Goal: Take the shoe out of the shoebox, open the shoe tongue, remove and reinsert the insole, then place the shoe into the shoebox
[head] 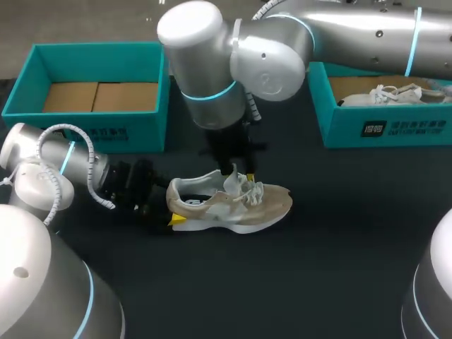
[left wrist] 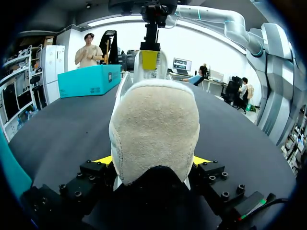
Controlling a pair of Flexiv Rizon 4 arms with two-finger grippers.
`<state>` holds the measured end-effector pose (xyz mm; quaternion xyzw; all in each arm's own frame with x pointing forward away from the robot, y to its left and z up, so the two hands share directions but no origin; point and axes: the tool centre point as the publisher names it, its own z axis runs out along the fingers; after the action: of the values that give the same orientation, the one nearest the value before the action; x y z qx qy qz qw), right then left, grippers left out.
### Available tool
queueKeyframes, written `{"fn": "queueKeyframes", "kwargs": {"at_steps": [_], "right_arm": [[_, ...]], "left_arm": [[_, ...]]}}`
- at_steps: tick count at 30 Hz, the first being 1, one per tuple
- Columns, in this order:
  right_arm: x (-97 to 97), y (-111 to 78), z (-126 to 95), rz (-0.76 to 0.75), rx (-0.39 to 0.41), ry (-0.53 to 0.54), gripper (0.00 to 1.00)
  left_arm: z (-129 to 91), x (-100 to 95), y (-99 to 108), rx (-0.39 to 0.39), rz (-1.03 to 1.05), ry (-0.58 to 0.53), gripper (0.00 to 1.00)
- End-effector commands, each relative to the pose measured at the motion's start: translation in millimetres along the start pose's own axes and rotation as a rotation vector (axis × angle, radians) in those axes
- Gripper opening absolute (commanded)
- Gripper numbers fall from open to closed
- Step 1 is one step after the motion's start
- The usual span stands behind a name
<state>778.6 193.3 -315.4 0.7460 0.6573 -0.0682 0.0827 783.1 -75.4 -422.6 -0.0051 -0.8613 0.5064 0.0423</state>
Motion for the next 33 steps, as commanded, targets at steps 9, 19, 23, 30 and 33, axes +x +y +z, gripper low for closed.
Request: {"fn": "queueKeyframes", "kwargs": {"at_steps": [9,19,23,30,33], "right_arm": [[-18.8,10.1,8.2,0.002,0.081,0.284,0.00],[-30.8,16.3,17.1,-0.042,0.073,0.327,0.00],[-34.7,16.5,21.4,-0.041,0.061,0.338,0.00],[-46.4,18.0,38.2,-0.018,0.052,0.341,0.00],[-49.1,17.7,45.6,-0.017,0.048,0.342,0.10]], "left_arm": [[4.8,-2.5,3.3,-0.005,-0.001,0.001,0.00],[4.8,-2.5,3.3,-0.005,-0.001,0.001,0.00],[4.8,-2.5,3.3,-0.005,-0.001,0.001,0.00],[4.8,-2.5,3.3,-0.005,-0.001,0.001,0.00],[4.8,-2.5,3.3,-0.005,-0.001,0.001,0.00]]}}
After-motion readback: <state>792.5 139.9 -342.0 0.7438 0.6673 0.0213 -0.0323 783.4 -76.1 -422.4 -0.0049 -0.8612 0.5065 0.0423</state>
